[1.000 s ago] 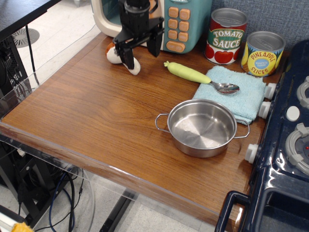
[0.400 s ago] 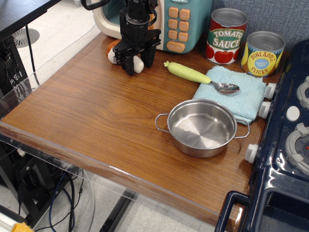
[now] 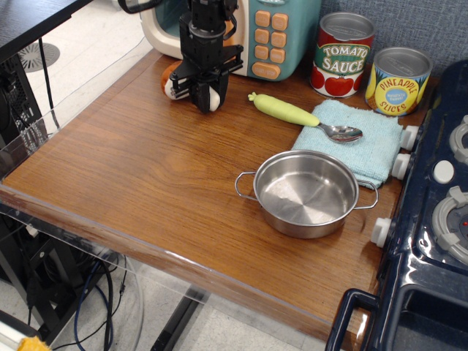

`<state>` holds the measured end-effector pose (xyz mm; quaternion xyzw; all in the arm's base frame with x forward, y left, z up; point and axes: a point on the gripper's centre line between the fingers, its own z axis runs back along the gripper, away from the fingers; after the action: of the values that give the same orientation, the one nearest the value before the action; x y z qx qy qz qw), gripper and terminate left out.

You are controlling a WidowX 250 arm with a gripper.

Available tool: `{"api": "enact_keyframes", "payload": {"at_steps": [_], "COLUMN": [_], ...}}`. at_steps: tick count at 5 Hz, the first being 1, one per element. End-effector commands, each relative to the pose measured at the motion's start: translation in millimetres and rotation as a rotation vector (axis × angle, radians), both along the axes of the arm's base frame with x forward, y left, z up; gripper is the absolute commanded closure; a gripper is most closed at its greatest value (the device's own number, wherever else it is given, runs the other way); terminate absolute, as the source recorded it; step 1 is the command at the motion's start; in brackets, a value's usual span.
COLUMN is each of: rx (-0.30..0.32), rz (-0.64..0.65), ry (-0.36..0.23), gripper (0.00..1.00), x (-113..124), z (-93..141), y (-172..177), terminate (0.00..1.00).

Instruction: Move the white and brown item to the front edge of the table in front of the microwave.

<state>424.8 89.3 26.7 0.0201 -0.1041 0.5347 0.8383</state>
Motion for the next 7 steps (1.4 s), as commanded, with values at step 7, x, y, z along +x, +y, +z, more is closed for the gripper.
{"api": "enact_keyframes", "payload": {"at_steps": [7], "rx": [-0.039], "rz": [-0.009], "ry": [-0.121], "gripper": [1.00], "x": [-173.7], "z": [31.3], "y": [48.9], "terminate": [0.00]}}
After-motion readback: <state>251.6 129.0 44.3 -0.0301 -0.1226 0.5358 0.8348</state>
